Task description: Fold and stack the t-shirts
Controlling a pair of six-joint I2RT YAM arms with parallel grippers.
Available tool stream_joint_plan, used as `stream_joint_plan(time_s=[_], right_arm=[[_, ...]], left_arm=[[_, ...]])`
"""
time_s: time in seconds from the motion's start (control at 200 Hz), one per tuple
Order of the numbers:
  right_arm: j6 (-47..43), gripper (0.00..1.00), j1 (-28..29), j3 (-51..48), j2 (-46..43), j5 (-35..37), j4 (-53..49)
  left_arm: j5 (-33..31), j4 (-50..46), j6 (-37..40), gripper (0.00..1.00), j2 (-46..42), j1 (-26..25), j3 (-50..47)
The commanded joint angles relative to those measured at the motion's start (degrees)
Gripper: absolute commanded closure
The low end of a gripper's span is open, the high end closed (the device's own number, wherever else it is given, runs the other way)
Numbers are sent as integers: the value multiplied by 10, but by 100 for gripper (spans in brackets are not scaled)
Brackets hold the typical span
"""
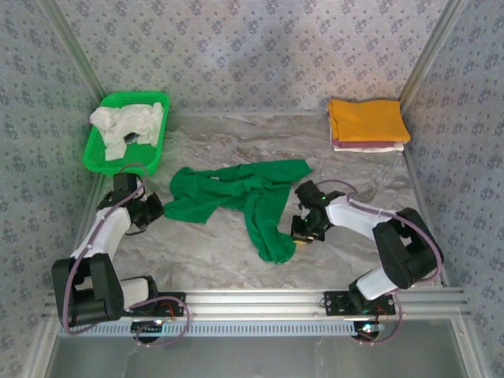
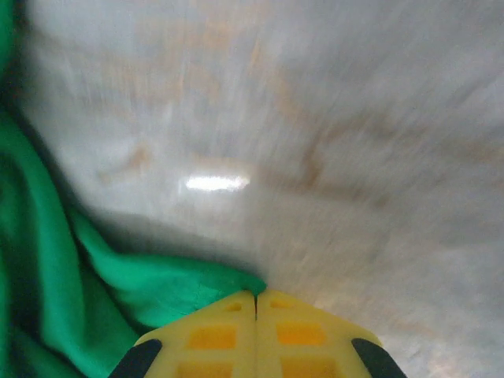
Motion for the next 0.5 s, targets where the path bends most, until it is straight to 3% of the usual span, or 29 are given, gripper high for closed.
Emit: stream_joint_plan(time_s=[0.0, 0.21, 0.495], right_arm=[[-29, 100, -59, 23, -34, 15, 4], [-67, 100, -204, 16, -62, -3, -26], [-25, 100, -413, 47, -60, -54, -14]], left_arm=[[-4, 1, -7, 100, -13, 7, 14], [-1, 3, -6, 100, -14, 10, 24], [2, 16, -2, 100, -3, 10, 27]])
